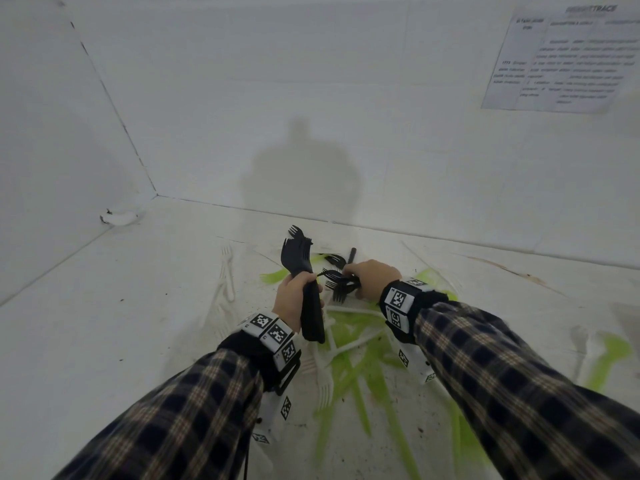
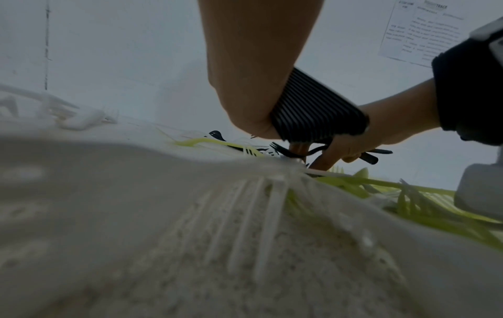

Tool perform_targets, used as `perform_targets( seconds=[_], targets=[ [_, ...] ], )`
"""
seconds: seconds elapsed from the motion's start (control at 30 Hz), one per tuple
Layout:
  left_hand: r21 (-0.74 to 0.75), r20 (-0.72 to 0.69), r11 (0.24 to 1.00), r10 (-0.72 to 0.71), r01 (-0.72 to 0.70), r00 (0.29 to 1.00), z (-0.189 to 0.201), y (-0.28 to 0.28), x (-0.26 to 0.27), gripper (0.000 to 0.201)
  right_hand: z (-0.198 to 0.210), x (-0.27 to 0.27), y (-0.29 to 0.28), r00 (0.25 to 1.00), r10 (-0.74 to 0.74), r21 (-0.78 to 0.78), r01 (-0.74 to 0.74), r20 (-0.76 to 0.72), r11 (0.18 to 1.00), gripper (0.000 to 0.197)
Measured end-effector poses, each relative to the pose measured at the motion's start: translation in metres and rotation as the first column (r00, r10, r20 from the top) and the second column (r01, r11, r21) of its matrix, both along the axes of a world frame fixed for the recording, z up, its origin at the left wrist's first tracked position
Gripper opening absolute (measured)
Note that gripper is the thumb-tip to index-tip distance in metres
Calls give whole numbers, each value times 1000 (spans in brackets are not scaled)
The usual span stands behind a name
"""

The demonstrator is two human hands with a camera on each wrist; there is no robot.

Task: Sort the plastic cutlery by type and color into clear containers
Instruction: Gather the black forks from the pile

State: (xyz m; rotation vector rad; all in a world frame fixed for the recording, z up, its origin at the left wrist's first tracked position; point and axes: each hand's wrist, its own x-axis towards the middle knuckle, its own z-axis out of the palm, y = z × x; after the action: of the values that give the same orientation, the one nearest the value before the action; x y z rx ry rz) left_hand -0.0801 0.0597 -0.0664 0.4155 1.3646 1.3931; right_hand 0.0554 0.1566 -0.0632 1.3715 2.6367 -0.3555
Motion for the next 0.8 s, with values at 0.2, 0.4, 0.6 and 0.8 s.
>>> perform_targets(
  seconds=[0.2, 0.4, 0.6, 0.8],
  targets=[
    [-5, 10, 1000, -13, 13, 1000, 1, -2, 3, 12, 0, -2, -3, 997, 77, 32, -77, 2, 997, 43],
    [5, 20, 1000, 16, -16, 1000, 3, -7, 4, 13, -1, -3, -12, 985, 150, 61, -155, 84, 986, 33],
    [5, 26, 998, 67, -67, 997, 4, -8, 1, 12, 0, 0, -20, 962, 262, 135, -271, 80, 953, 40],
    [2, 39, 998, 64, -64, 997, 5, -12, 0, 12, -1, -4, -20, 970, 233, 149, -240, 65, 959, 39]
  ],
)
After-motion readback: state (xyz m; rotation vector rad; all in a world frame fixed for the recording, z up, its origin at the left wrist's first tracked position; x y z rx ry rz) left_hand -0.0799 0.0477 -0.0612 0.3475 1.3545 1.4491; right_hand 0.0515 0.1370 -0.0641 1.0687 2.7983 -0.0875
